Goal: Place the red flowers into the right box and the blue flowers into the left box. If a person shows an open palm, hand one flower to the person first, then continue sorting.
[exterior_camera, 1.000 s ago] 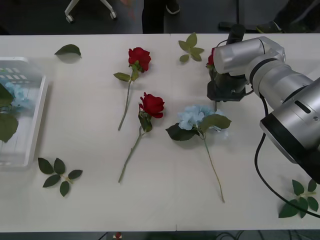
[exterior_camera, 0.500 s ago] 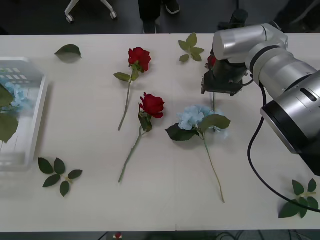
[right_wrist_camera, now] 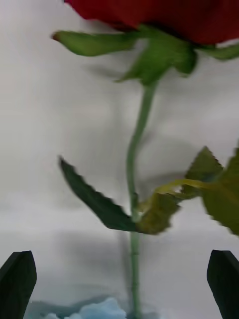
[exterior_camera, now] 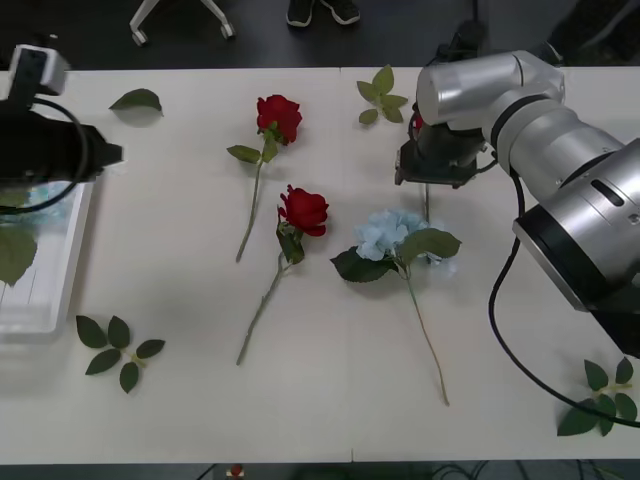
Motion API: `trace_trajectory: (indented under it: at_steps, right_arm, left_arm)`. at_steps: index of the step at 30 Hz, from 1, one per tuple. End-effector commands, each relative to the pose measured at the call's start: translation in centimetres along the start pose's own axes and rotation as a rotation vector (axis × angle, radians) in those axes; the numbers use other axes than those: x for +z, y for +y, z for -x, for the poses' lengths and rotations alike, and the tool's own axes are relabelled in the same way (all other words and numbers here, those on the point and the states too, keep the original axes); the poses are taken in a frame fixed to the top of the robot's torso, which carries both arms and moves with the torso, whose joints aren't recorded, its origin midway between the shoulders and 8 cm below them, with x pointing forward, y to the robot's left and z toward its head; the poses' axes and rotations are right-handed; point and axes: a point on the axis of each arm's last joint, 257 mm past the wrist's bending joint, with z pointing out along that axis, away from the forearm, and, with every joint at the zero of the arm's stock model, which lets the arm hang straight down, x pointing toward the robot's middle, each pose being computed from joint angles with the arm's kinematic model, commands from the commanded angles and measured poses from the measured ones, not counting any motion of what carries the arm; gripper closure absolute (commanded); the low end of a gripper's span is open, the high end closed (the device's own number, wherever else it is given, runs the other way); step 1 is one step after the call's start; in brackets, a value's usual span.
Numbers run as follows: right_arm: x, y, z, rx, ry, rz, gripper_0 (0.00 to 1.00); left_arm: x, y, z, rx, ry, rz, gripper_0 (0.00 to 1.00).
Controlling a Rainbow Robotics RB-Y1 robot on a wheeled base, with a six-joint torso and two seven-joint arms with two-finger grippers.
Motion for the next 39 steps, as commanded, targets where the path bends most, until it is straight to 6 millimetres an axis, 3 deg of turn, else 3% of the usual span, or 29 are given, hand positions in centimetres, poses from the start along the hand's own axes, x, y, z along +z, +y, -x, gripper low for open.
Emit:
trace_trajectory:
  at_steps: [1, 9, 15, 18, 23, 30, 34, 39]
  right_arm:
    - [0.1, 1.9, 0.4, -0.04, -0.026, 0.033, 0.0]
    - [1.2, 1.6, -0.1, -0.042, -0.041, 0.036, 0.0]
    - [1.3, 1.3, -0.1, -0.046, -0.041, 0.029, 0.0]
    - [1.3, 1.4, -0.1, -0.046, -0.042, 0.03, 0.04]
    - [1.4, 1.5, -0.2, -0.051, -0.041, 0.025, 0.37]
    - [1.5, 1.3, -0.3, -0.059, -0.041, 0.016, 0.67]
    - [1.6, 1.1, -0.4, -0.057, -0.039, 0.013, 0.86]
    - [1.6, 1.1, -0.4, -0.059, -0.04, 0.012, 1.0]
  left_arm:
    - [1.3, -6.7, 2.2, 0.06, -0.071, -0.041, 0.16]
    - [6.7, -17.9, 0.6, 0.119, -0.082, -0.133, 0.16]
    - [10.4, -23.9, 0.6, 0.163, -0.136, -0.206, 0.13]
    - [11.8, -25.0, 1.0, 0.177, -0.155, -0.215, 0.13]
    - [13.1, -25.8, 2.9, 0.181, -0.198, -0.224, 0.14]
    - [14.9, -24.0, 5.3, 0.161, -0.253, -0.197, 0.14]
    - [14.8, -23.4, 6.0, 0.136, -0.261, -0.194, 0.12]
    - [14.7, -22.2, 6.8, 0.116, -0.273, -0.179, 0.1]
